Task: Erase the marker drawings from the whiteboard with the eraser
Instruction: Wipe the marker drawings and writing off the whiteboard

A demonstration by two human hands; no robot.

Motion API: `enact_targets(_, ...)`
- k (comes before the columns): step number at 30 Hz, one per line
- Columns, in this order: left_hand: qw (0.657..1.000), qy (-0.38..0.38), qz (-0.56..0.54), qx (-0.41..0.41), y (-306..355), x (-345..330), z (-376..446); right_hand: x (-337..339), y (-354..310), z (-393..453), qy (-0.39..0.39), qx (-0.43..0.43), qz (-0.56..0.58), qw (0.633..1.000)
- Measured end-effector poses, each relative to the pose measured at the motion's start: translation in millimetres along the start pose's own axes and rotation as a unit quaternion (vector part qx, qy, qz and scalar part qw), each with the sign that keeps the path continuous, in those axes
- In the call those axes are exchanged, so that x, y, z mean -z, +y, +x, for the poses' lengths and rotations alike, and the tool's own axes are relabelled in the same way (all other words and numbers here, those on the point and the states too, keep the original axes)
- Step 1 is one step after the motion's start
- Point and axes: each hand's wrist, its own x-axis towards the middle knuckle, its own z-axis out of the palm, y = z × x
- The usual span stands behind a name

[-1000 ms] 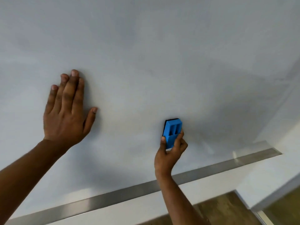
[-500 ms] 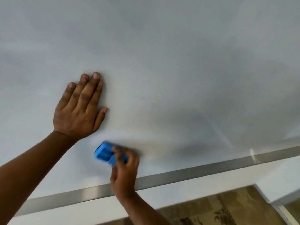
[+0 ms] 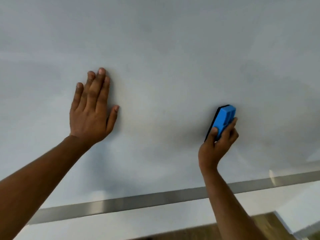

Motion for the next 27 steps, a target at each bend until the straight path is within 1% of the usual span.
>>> enact_targets(1, 1.0, 0.001, 0.007, 0.008, -6.8, 1.0, 5.0, -9.3, -7.8, -2.0, -0.005, 0.035, 0.007, 0.999)
enact_targets(2, 1.0, 0.0, 0.016, 0.008, -13.7, 2.9, 5.7, -21.6, -14.5, -15.6, -0.025, 0.072, 0.001, 0.997)
enact_targets(4, 0.999, 0.006, 0.036, -0.01, -19.9, 2.2, 2.1, -42.9, -20.3, -63.4, -0.107, 0.164, -0.034, 0.98)
enact_targets(6, 0.998, 0.013, 0.049, -0.024, -20.7, 0.5, -3.5, -53.4, -10.7, -124.8, -0.217, 0.249, -0.066, 0.942)
enact_targets(9, 0.998, 0.019, 0.051, -0.032, -23.9, -3.5, -5.8, -51.6, 22.9, -213.5, -0.37, 0.342, -0.121, 0.855)
enact_targets(10, 0.998, 0.016, 0.049, -0.031, -24.3, -4.4, -4.8, -46.0, 32.8, -236.7, -0.425, 0.346, -0.141, 0.825)
enact_targets(11, 0.998, 0.014, 0.046, -0.03, -24.2, -4.8, -4.6, -38.5, 40.0, -255.7, -0.475, 0.331, -0.157, 0.8)
enact_targets(12, 0.999, 0.011, 0.041, -0.03, -24.3, -4.1, -4.9, -30.3, 43.2, -268.8, -0.512, 0.31, -0.167, 0.784)
enact_targets(13, 0.999, 0.008, 0.039, -0.029, -23.2, -3.6, -6.0, -21.9, 45.0, -275.4, -0.532, 0.3, -0.169, 0.774)
enact_targets(15, 0.999, -0.002, 0.036, -0.029, -21.2, 0.3, -4.4, -13.8, 45.1, -271.5, -0.537, 0.315, -0.171, 0.763)
enact_targets(16, 0.999, -0.011, 0.03, -0.028, -20.8, 1.8, -3.1, -12.9, 42.5, -263.8, -0.532, 0.318, -0.158, 0.768)
enact_targets(17, 0.999, -0.02, 0.021, -0.024, -20.3, 4.0, -5.7, -11.1, 37.3, -254.0, -0.527, 0.302, -0.138, 0.782)
enact_targets(19, 0.999, -0.035, 0.006, -0.024, -21.3, 10.1, -5.9, -11.5, 16.4, -221.7, -0.497, 0.241, -0.086, 0.829)
enact_targets(20, 0.999, -0.048, -0.003, -0.022, -22.8, 12.0, -4.1, -14.2, 4.1, -201.5, -0.466, 0.209, -0.064, 0.857)
enact_targets(22, 0.998, -0.055, -0.015, -0.014, -26.0, 17.3, 1.4, -17.0, -23.3, -156.9, -0.365, 0.163, -0.03, 0.916)
enact_targets(24, 0.999, -0.045, -0.011, 0.008, -32.5, 22.3, 15.1, -19.9, -49.8, -108.4, -0.249, 0.12, -0.009, 0.961)
enact_targets(25, 0.999, -0.043, -0.007, 0.017, -37.2, 24.2, 24.8, -22.8, -60.4, -82.9, -0.192, 0.105, -0.005, 0.976)
enact_targets(27, 0.999, -0.037, 0.001, 0.024, -47.4, 29.3, 45.8, -29.3, -79.4, -32.4, -0.09, 0.072, 0.005, 0.993)
